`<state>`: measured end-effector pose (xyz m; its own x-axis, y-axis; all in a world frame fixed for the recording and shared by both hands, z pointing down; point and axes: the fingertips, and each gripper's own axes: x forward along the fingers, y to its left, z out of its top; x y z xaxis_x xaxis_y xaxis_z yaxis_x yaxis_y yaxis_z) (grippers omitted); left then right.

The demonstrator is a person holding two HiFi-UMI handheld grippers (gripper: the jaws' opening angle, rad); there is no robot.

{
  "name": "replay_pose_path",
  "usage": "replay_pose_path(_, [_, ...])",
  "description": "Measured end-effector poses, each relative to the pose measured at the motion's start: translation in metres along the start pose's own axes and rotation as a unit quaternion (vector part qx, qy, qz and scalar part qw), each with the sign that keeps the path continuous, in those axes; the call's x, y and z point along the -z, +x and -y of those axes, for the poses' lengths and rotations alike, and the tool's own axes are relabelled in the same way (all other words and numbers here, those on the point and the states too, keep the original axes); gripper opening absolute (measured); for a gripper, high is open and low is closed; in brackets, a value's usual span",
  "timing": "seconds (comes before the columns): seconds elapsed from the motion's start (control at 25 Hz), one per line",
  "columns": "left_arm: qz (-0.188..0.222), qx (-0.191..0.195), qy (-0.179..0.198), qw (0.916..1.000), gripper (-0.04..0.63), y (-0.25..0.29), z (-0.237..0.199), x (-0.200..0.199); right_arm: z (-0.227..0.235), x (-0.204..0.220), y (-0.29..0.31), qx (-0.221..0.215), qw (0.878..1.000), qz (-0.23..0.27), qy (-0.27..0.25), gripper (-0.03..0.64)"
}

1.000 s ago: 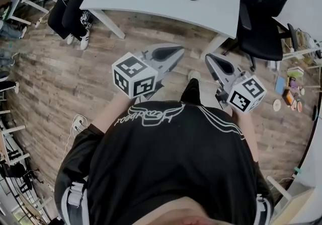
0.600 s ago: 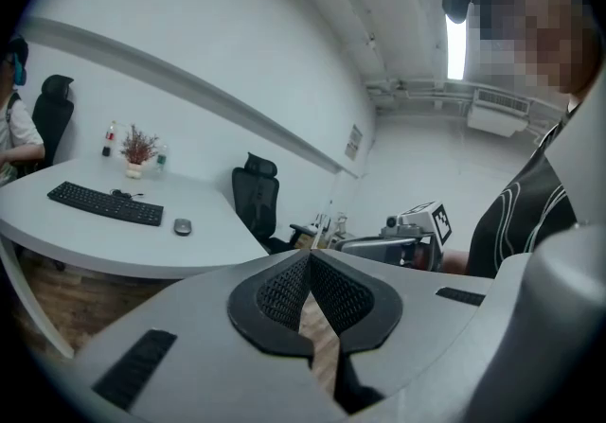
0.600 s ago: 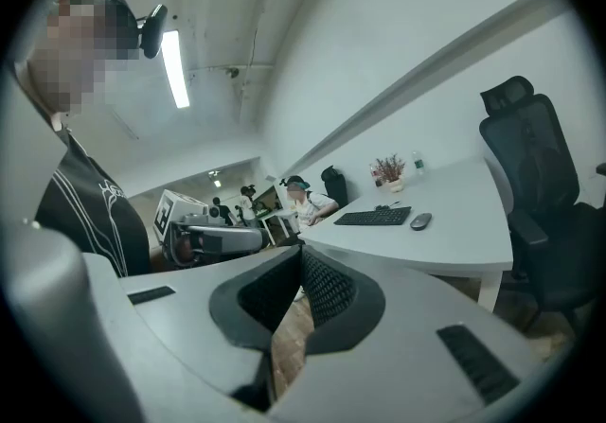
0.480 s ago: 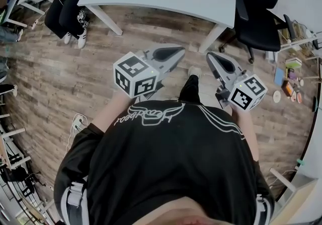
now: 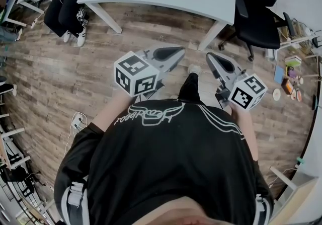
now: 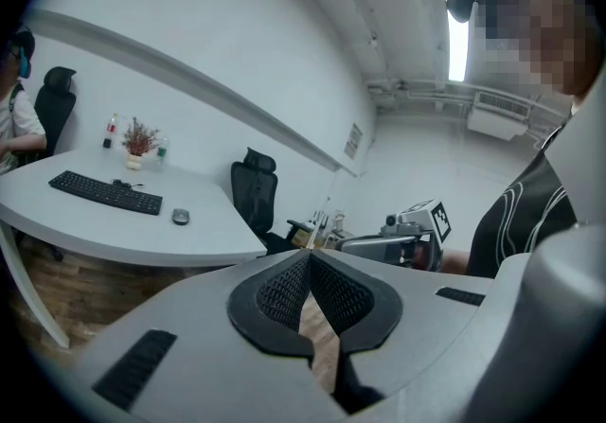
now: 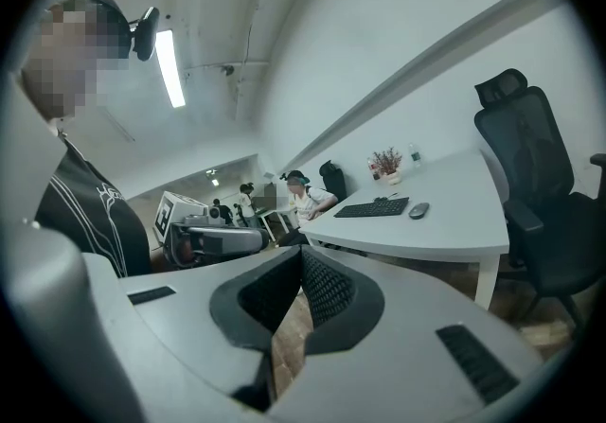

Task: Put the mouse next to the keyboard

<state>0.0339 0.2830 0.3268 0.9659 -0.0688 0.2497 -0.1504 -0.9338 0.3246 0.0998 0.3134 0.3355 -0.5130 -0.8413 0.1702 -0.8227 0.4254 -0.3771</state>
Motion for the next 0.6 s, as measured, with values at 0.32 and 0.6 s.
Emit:
replay_pose_path(0.32, [-0.032, -0.009, 0.033, 0.9989, 0.007, 0.000, 0.007, 0.014, -0.007, 0.008, -0.005, 0.001, 1.000, -0.005, 0.001, 0.008])
replay_pose_path(0.6, [-0.034, 0.003, 0.025, 0.9991, 0.007, 0.007, 0.006, 0.016, 0.000, 0.008, -0.005, 0.003, 1.000, -0.006, 0.007, 0.008])
